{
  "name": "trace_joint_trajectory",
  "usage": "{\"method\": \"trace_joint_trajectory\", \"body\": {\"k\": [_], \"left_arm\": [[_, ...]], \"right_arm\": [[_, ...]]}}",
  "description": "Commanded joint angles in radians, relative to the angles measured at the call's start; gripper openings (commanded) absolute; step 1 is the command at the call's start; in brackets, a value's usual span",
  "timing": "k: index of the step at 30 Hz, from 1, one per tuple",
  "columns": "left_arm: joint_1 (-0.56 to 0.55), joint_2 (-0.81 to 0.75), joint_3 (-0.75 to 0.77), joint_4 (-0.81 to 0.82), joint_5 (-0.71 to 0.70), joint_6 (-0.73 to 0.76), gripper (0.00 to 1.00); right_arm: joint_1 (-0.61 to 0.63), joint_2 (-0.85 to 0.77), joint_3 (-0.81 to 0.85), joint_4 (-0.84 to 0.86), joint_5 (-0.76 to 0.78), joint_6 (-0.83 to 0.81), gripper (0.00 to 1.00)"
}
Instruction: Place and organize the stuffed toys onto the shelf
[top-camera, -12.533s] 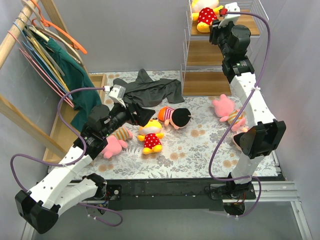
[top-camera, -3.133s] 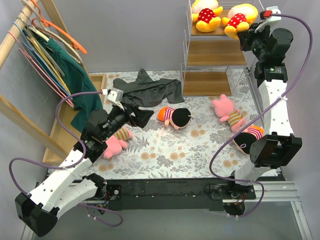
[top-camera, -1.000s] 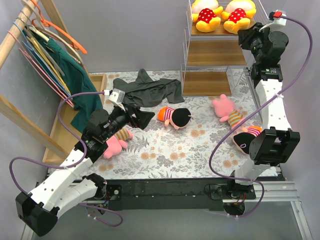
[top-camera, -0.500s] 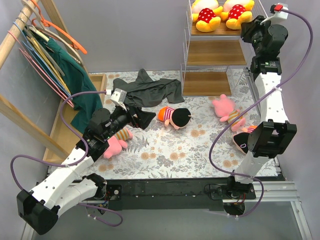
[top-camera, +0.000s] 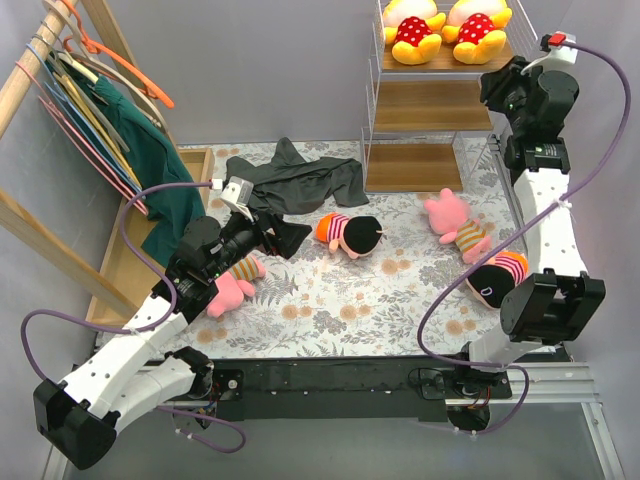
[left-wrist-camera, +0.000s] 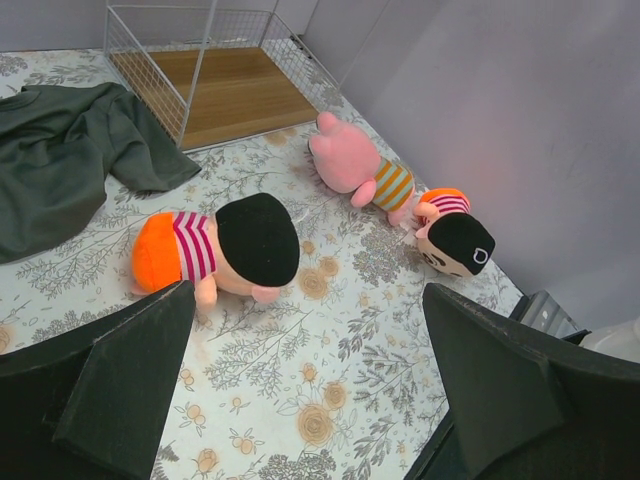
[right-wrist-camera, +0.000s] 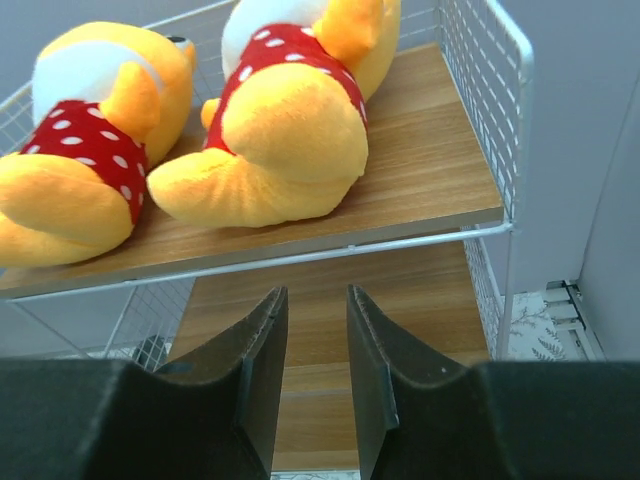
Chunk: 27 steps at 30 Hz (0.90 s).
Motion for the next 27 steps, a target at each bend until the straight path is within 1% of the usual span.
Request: {"method": "trace_joint_trajectory", "body": {"k": [1,4,5,7,8,9,11,14,16,18,20,22,23,24,26,27], "left_arm": [[-0.003,-0.001,0.005,-0.004,0.013,0.007,0.98],[-0.003,0.001,0.013,-0.016,-0.003,0.01,0.98],[-0.003,0.001,0.012,-0.022,-0.009,0.013,0.98],[-0.003,0.001,0.018,-0.028,-0.012,0.017,0.98],[-0.003,0.001,0.016,-0.028,-0.01,0.019,0.98],[-0.003,0.006,0.018,-0.028,-0.009,0.019,0.98],[-0.003,0.015,0.021,-0.031,-0.006,0.019,0.98],[-0.003,0.036,0.031,-0.031,0.01,0.014,0.98],[-0.003,0.044,0.036,-0.057,0.008,0.013,0.98],[-0.003,0.05,0.036,-0.065,-0.001,0.013,0.98],[-0.004,0.059,0.039,-0.071,-0.012,0.017,0.98],[-0.004,0.076,0.048,-0.082,-0.01,0.024,0.98],[-0.004,0.1,0.065,-0.103,-0.001,0.028,0.98],[-0.004,0.117,0.074,-0.116,0.005,0.031,0.98],[-0.006,0.147,0.093,-0.145,0.01,0.039,0.98],[-0.007,0.189,0.111,-0.154,0.007,0.043,0.98]], "right_arm": [[-0.007,-0.09,-0.002,-0.016,0.015,-0.018,0.38],[-0.007,-0.163,-0.086,-0.03,0.003,-0.008,0.38],[-0.007,-0.209,-0.118,-0.063,-0.002,0.01,0.38],[-0.005,-0.262,-0.224,-0.092,-0.023,0.032,0.39],[-0.005,-0.326,-0.27,-0.091,-0.037,0.05,0.39],[-0.004,-0.358,-0.37,-0.089,-0.064,0.084,0.39],[0.004,-0.448,-0.46,-0.091,-0.095,0.119,0.39],[0.024,-0.535,-0.626,-0.132,-0.123,0.165,0.41],[0.03,-0.561,-0.734,-0.112,-0.158,0.198,0.44],[0.044,-0.564,-0.77,-0.129,-0.172,0.202,0.49],[0.071,-0.547,-0.804,-0.16,-0.175,0.181,0.5],[0.13,-0.529,-0.821,-0.195,-0.184,0.143,0.55],[0.191,-0.514,-0.839,-0.21,-0.171,0.132,0.57],[0.22,-0.51,-0.856,-0.218,-0.151,0.138,0.6],[0.303,-0.513,-0.91,-0.166,-0.155,0.184,0.63],[0.324,-0.516,-0.955,-0.143,-0.158,0.201,0.71]]}}
